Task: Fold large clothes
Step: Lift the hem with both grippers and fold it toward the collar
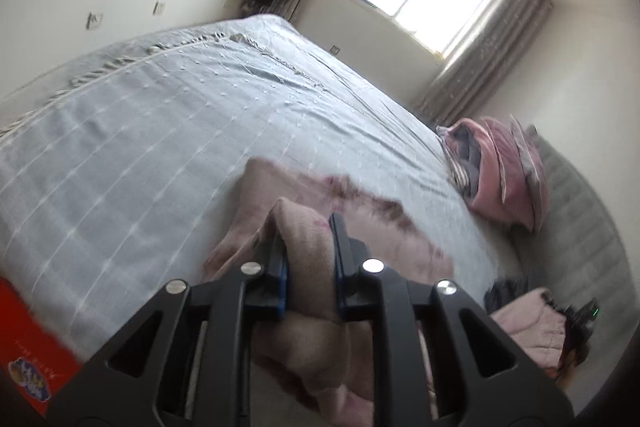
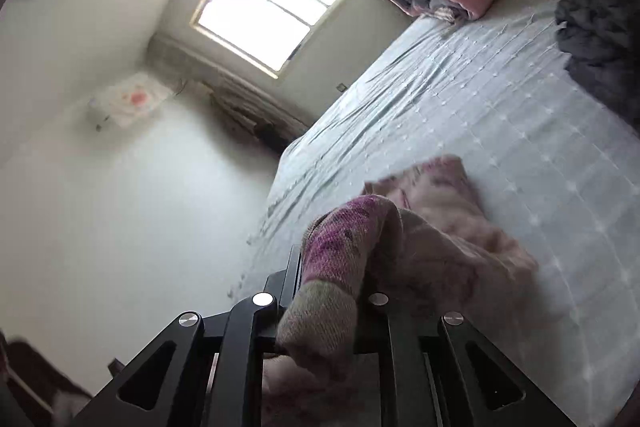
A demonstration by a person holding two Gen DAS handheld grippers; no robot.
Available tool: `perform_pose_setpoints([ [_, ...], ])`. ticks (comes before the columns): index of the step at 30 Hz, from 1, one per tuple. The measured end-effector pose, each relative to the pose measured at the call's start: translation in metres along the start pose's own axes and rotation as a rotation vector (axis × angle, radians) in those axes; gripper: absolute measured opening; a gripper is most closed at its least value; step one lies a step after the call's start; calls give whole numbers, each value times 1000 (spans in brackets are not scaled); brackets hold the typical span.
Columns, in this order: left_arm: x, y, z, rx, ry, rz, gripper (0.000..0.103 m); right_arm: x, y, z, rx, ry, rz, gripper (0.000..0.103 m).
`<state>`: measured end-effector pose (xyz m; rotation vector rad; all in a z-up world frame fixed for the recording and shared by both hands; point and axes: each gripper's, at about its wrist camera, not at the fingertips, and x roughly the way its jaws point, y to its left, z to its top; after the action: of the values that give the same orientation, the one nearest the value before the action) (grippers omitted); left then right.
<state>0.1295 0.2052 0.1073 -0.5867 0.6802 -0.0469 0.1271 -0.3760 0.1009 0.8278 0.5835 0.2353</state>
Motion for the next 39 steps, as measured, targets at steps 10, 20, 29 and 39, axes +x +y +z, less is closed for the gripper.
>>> perform_pose_setpoints([
  [10,106,-6,61,39,-29,93,71,41,-81,70,177,-190,-249,75],
  [20,234,64,8,-26,276,114,71,144,-97,19,-255,58,-351,74],
  [29,244,26,10,139,223,143,13,190,-88,9,-459,129,-438,14],
  [39,223,-39,91,165,-75,296,12,215,-10,74,-462,-103,-422,12],
])
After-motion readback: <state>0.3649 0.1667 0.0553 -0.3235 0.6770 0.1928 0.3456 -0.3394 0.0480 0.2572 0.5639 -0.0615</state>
